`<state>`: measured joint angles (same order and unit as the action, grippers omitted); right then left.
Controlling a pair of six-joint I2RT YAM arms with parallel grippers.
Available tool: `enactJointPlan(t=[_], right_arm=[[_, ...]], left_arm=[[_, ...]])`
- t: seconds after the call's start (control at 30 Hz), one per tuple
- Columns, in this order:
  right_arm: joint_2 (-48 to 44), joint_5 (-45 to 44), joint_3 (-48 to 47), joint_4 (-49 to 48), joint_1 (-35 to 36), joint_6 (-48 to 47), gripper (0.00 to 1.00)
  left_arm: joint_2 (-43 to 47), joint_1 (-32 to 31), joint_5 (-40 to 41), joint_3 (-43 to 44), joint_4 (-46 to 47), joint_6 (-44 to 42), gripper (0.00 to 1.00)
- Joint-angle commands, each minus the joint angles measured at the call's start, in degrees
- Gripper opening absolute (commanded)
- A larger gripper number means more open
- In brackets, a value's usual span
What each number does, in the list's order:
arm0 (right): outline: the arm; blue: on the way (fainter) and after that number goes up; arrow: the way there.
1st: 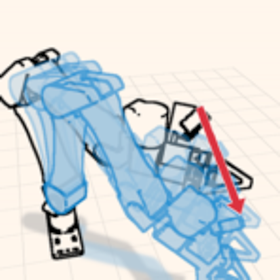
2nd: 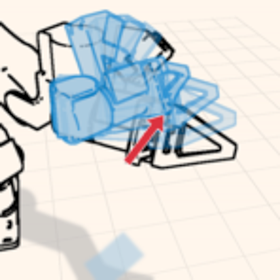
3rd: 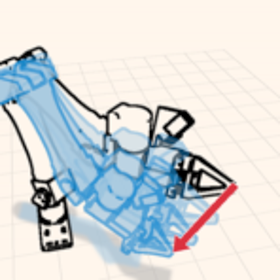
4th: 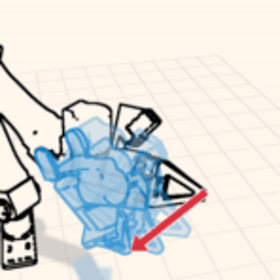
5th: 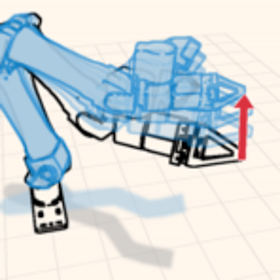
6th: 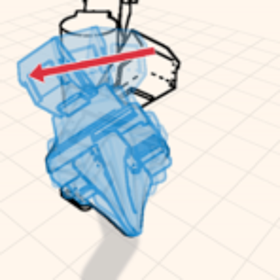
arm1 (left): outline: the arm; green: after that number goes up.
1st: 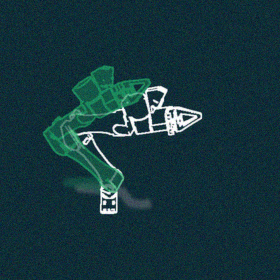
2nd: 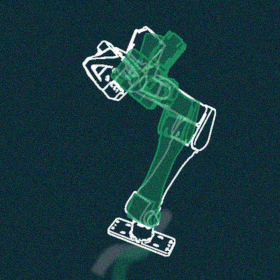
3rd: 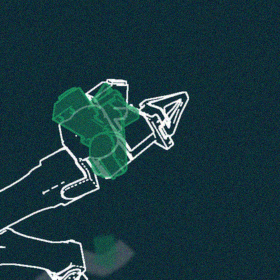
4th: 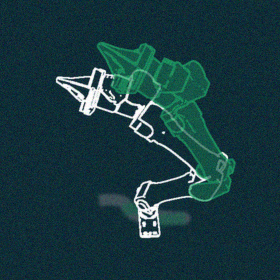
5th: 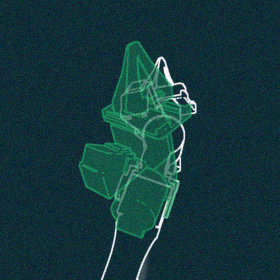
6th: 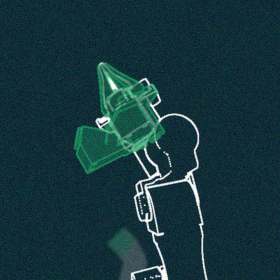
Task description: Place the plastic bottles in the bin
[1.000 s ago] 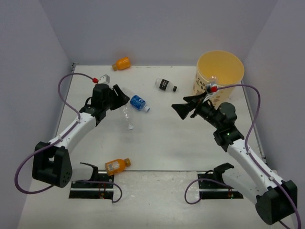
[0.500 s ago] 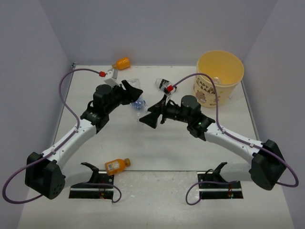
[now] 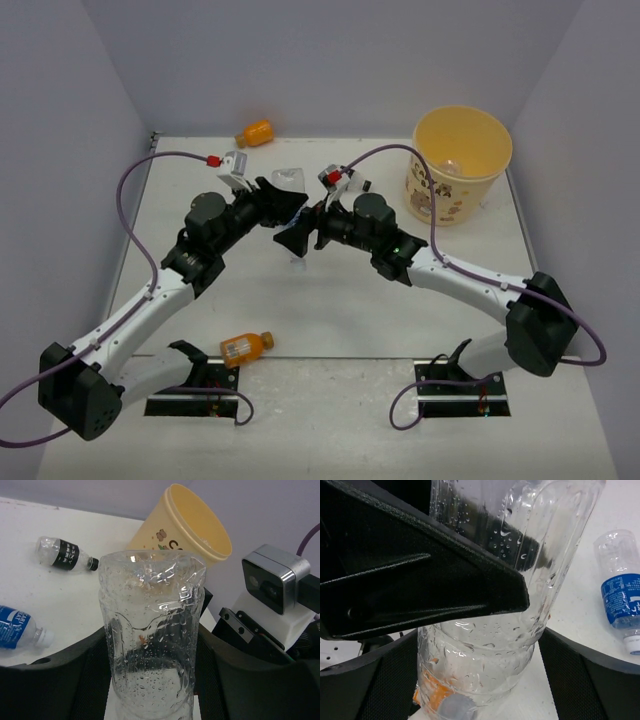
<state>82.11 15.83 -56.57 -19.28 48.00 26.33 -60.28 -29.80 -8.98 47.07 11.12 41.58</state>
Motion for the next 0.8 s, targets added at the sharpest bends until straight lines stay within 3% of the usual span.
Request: enactJointPlan(t=[0.0, 0.07, 0.13, 0.23, 0.43, 0.67, 0.77], right_arm=[[0.6, -2.2, -2.8, -3.2, 0.4, -0.5, 0.85], [-0.2, -3.3, -1.9, -3.8, 0.4, -0.4, 0.62], [-1.1, -5.3, -0.8, -4.9, 0.4, 0.1, 0.49], [-2.8, -8.5, 0.0, -3.9, 0.4, -0.3, 0.38], [-5.1, -14.6, 0.2, -0.8, -1.6, -2.9, 0.34], [-11.1, -14.2, -1.1, 2.9, -17.5, -4.2, 0.3], [-12.0, -20.3, -4.6, 6.2, -23.6, -9.6, 0.3]], left_arm=[[1.3, -0.6, -1.5, -0.1, 4.4, 0.7, 0.46], [1.7, -0.7, -1.0, 0.0, 3.8, 0.5, 0.87], [2.0, -0.6, -0.2, 0.0, 3.2, 0.5, 0.99], [2.1, -0.7, 1.0, 1.4, 0.9, -0.1, 1.0], [2.3, -0.6, 4.7, 6.1, -7.1, -3.8, 1.0], [3.1, -0.6, 15.8, 9.2, -20.4, -5.7, 1.0], [3.1, -0.6, 18.4, 7.8, -23.9, -5.8, 1.0]])
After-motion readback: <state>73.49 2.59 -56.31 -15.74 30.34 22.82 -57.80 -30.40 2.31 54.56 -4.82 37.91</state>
